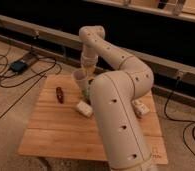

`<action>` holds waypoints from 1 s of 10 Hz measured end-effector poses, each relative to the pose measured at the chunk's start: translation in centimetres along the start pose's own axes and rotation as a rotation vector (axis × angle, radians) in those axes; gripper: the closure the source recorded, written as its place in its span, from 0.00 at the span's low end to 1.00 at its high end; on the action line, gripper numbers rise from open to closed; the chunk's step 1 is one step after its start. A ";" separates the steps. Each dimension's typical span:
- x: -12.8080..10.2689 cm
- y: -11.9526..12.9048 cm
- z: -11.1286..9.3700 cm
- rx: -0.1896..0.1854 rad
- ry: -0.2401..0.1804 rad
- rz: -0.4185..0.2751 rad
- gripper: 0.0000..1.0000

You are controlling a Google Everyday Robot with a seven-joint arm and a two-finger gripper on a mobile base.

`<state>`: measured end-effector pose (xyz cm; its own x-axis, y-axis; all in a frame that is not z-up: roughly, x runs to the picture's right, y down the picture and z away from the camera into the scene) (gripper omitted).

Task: Place the ceramic cup in the ceramic bowl

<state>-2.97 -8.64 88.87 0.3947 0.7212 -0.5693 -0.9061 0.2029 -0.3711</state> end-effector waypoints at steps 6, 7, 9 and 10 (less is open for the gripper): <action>2.5 -5.3 1.6 -0.018 0.021 0.129 1.00; 3.2 -5.0 2.5 -0.032 0.041 0.127 1.00; 3.7 -4.3 3.8 -0.058 0.051 0.125 1.00; 3.8 -4.3 4.3 -0.068 0.052 0.132 0.99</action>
<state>1.82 -3.92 91.42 0.2813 0.7032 -0.6530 -0.9391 0.0618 -0.3379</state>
